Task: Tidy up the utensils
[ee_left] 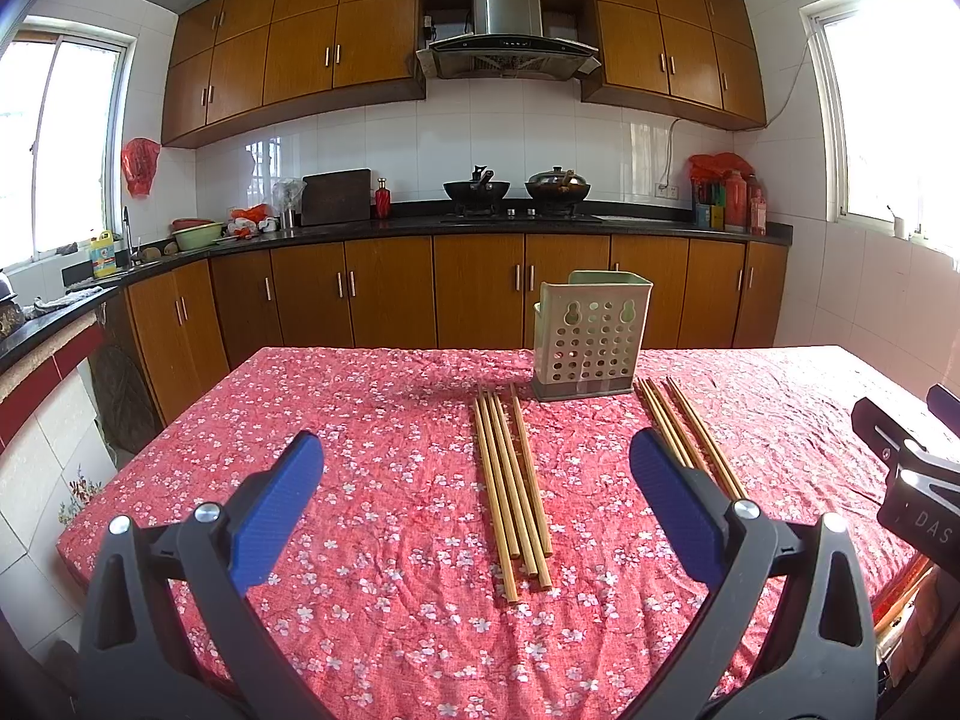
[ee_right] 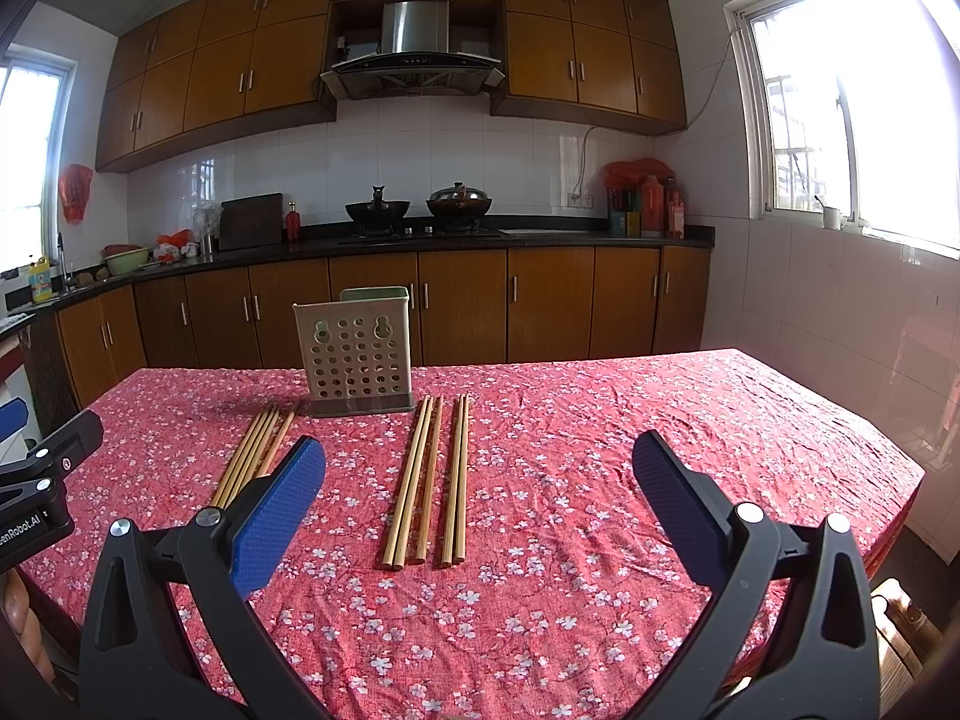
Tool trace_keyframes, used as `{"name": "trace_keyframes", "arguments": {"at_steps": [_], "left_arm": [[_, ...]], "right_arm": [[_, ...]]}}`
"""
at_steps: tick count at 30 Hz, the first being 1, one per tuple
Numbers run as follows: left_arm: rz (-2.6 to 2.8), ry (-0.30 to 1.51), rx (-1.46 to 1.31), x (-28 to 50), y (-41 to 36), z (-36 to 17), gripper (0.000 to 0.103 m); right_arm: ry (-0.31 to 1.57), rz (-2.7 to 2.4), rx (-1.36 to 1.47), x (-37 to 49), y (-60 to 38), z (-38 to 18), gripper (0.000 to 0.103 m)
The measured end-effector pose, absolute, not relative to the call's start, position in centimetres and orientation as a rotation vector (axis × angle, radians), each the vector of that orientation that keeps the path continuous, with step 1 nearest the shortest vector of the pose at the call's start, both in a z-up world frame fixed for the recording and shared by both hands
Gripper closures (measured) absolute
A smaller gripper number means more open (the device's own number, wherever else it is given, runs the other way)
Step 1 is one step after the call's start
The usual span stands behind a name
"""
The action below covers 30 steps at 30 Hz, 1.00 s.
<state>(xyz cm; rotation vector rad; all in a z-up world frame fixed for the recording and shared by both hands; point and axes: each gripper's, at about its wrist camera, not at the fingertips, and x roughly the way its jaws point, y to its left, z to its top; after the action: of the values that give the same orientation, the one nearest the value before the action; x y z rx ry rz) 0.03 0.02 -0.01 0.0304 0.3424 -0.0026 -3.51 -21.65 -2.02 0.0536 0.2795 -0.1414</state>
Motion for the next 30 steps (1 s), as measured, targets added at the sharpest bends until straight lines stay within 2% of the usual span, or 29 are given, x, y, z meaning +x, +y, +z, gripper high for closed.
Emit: {"name": "trace_keyframes", "arguments": {"at_steps": [30], "left_arm": [[0.002,0.357,0.024,0.32,0.28,-0.39,0.004]], "right_arm": [[0.290,-0.134,0.058,-3.51,-21.61,-2.05,0.002]]}}
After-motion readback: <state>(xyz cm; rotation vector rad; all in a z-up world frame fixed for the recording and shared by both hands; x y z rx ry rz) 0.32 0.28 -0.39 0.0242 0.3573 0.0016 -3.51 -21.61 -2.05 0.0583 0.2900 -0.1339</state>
